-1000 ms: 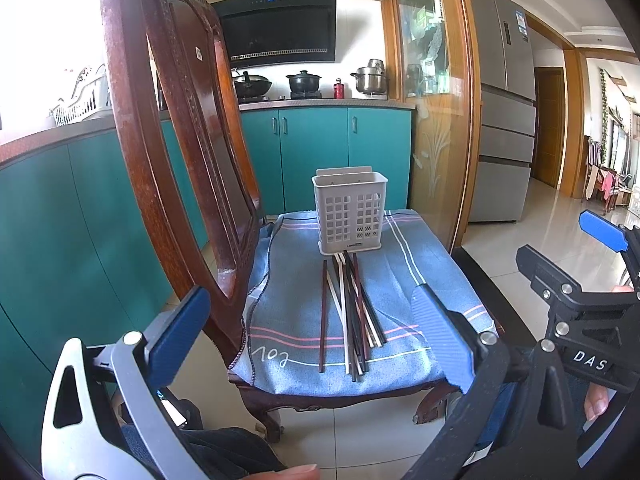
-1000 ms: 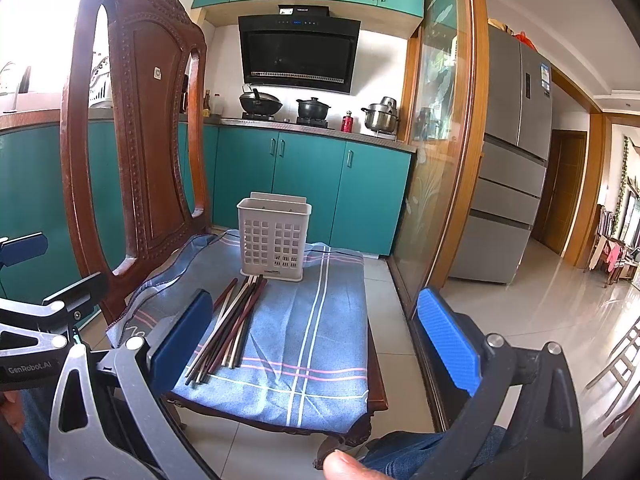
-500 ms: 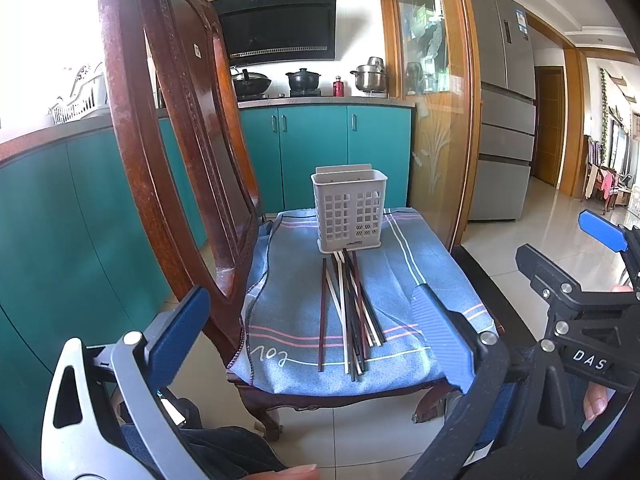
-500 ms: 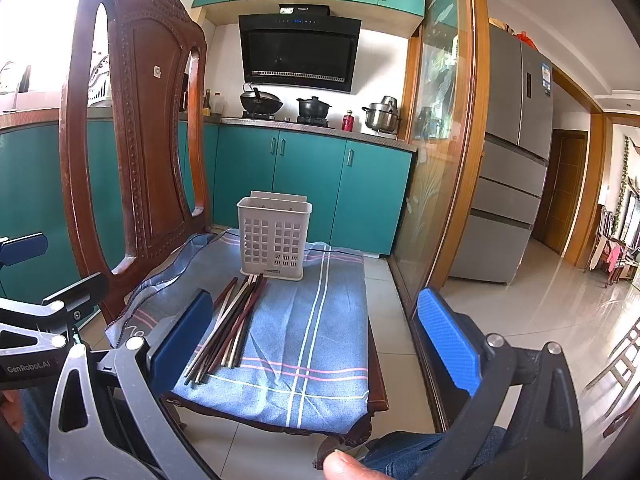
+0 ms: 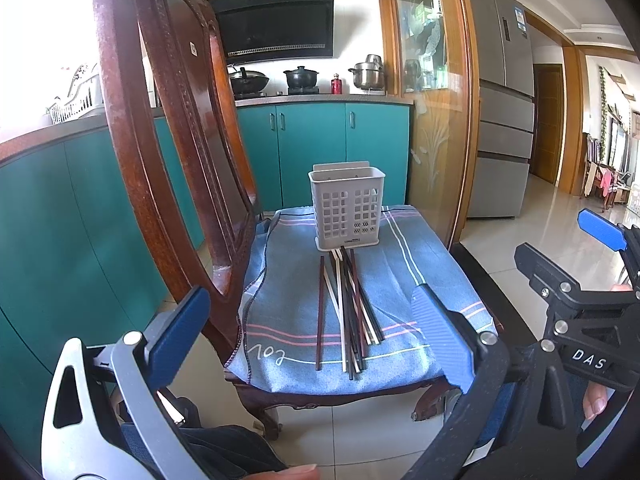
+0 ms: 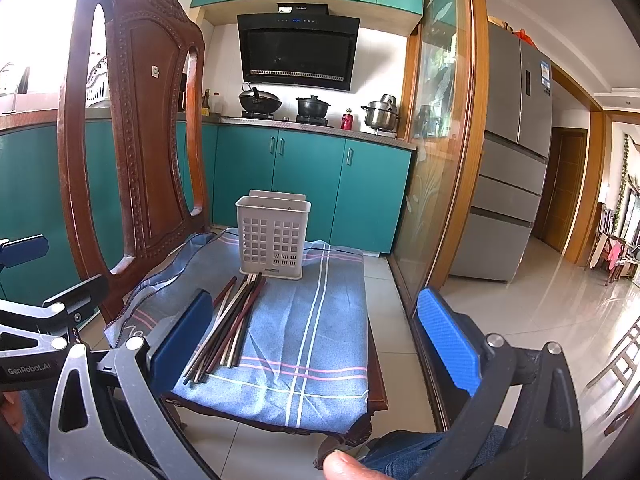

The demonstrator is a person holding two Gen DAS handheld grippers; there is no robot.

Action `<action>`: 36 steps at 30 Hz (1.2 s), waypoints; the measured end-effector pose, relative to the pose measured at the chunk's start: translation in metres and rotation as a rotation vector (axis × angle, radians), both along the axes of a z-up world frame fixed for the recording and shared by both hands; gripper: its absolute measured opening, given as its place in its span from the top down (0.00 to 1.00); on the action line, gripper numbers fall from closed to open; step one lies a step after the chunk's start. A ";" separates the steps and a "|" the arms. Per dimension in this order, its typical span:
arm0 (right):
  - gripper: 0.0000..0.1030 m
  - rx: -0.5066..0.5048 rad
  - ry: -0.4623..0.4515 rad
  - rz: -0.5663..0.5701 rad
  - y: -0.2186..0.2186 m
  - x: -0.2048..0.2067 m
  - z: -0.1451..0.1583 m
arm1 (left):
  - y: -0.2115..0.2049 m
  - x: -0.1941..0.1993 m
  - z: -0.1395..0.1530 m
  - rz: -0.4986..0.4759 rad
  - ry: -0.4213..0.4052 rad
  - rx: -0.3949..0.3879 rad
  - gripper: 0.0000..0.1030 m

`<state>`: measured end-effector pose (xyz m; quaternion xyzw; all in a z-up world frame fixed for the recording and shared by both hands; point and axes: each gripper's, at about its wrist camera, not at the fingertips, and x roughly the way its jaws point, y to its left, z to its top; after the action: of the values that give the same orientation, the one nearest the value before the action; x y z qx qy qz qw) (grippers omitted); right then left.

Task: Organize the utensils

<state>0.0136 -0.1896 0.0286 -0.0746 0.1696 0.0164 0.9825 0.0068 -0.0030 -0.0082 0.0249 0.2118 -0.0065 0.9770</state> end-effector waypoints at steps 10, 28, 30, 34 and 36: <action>0.03 0.001 0.005 0.000 0.000 0.002 -0.002 | -0.001 0.000 -0.002 -0.001 0.008 -0.001 0.03; 0.03 0.014 0.016 -0.001 -0.005 0.006 -0.010 | -0.003 0.011 -0.012 -0.010 0.055 -0.003 0.03; 0.03 0.015 0.021 -0.006 -0.007 0.010 -0.011 | -0.003 0.015 -0.015 -0.012 0.070 -0.004 0.03; 0.03 -0.011 0.029 -0.031 -0.012 0.017 -0.017 | -0.008 0.030 -0.033 -0.042 0.146 -0.019 0.03; 0.03 -0.048 0.063 -0.069 -0.018 0.027 -0.022 | -0.009 0.041 -0.046 -0.071 0.205 -0.036 0.03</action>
<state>0.0410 -0.2080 0.0071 -0.0919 0.2031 -0.0194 0.9746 0.0482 -0.0124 -0.0546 0.0140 0.3092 -0.0475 0.9497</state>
